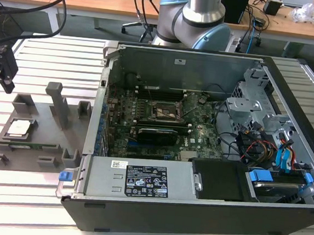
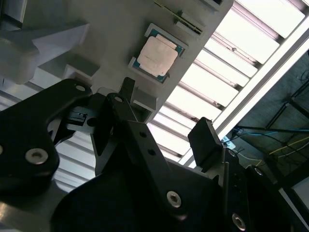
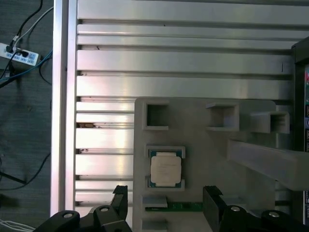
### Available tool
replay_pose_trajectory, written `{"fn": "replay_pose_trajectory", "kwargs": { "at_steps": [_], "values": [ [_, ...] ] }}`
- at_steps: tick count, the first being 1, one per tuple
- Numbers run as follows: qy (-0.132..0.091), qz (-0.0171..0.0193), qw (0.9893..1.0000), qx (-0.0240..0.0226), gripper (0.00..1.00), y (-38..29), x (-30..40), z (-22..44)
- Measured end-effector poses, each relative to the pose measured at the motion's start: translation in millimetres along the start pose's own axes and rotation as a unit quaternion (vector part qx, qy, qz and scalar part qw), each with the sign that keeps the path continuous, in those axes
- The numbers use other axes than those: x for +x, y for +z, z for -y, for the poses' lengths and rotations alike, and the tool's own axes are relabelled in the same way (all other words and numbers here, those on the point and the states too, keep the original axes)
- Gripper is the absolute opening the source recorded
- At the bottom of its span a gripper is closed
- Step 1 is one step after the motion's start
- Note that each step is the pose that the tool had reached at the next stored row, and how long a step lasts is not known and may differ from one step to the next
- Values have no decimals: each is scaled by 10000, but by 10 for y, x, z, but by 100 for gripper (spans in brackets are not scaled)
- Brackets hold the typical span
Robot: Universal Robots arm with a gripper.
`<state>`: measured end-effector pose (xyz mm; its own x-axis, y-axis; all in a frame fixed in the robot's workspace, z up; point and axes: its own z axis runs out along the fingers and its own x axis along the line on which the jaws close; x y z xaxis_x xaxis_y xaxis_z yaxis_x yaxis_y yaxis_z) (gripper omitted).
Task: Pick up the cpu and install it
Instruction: 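Pick up the cpu and move it towards the insertion slot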
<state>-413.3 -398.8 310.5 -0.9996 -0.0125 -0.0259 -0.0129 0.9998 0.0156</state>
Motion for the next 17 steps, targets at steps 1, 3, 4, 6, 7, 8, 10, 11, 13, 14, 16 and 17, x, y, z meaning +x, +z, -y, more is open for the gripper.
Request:
{"fn": "replay_pose_trajectory", "kwargs": {
  "at_steps": [1,3,4,6,7,8,10,11,13,14,16,17],
  "values": [
    [0,0,10000,0,72,3,0,0],
    [-1,0,10000,0,72,13,1,0],
    [0,0,10000,0,72,16,2,0],
    [0,0,10000,0,72,23,3,0],
    [0,0,10000,0,72,26,3,1],
    [0,0,10000,0,72,28,4,1],
    [-1,0,10000,0,72,35,5,1],
    [0,0,10000,0,72,38,5,1],
    [0,0,10000,0,72,46,6,1],
    [0,0,10000,0,72,51,7,1],
    [0,0,10000,0,72,60,8,1],
    [0,0,10000,0,72,63,9,1]
  ]
}}
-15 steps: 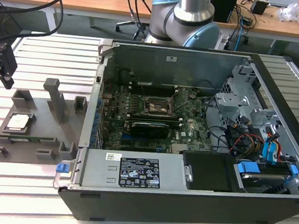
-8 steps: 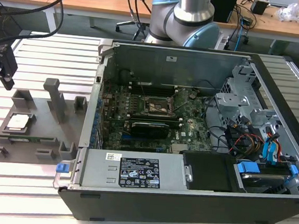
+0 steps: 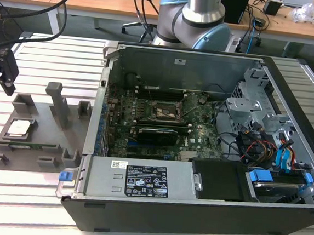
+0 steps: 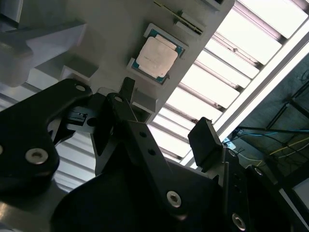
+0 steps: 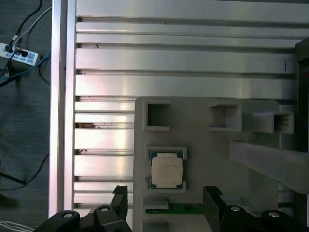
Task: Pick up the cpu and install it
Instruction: 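Pick up the cpu and move it towards the insertion slot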
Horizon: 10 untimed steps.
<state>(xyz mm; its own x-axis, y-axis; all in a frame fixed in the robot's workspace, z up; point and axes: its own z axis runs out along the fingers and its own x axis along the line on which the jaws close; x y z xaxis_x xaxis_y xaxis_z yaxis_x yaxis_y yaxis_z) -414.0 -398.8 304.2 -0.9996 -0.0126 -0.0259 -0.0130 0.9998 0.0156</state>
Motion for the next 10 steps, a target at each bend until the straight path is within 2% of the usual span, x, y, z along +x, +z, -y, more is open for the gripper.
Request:
{"fn": "replay_pose_trajectory", "kwargs": {
  "at_steps": [10],
  "values": [
    [0,0,10000,0,72,44,5,1]
  ]
}}
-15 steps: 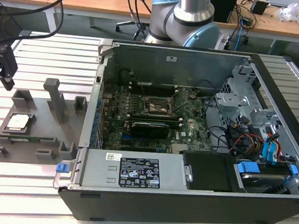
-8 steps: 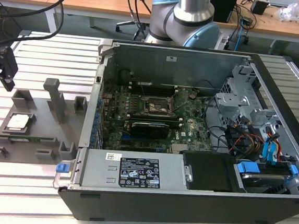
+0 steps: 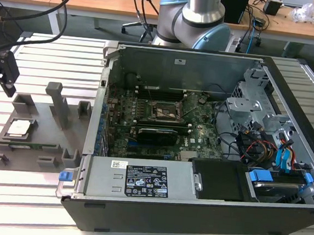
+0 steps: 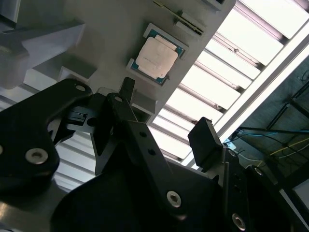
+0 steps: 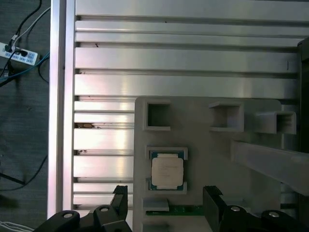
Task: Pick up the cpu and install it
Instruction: 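Pick up the cpu and move it towards the insertion slot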
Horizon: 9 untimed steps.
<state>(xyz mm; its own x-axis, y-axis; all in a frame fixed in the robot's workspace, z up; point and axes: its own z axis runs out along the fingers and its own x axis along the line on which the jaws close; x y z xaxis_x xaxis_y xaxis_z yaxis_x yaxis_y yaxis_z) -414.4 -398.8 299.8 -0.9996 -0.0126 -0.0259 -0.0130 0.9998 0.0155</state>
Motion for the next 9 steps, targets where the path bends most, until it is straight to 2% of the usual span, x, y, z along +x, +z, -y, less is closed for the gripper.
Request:
{"fn": "replay_pose_trajectory", "kwargs": {
  "at_steps": [9],
  "values": [
    [0,0,10000,0,72,35,2,1]
  ]
}}
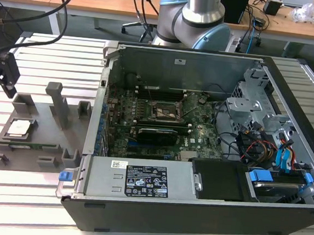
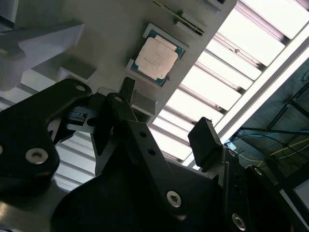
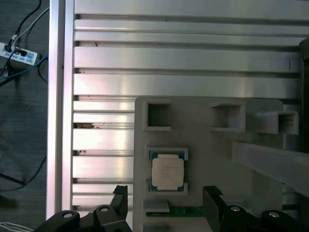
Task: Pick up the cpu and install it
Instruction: 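Pick up the cpu and move it towards the insertion slot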
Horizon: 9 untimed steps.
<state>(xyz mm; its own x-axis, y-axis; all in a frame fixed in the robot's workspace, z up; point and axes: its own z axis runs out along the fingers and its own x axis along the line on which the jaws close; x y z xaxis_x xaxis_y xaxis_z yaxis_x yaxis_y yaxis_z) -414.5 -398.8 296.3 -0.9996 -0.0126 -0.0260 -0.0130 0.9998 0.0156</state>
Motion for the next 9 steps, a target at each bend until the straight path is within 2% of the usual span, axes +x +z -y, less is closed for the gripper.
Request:
{"fn": "replay_pose_trajectory", "kwargs": {
  "at_steps": [9],
  "values": [
    [0,0,10000,0,72,34,2,0]
  ]
}}
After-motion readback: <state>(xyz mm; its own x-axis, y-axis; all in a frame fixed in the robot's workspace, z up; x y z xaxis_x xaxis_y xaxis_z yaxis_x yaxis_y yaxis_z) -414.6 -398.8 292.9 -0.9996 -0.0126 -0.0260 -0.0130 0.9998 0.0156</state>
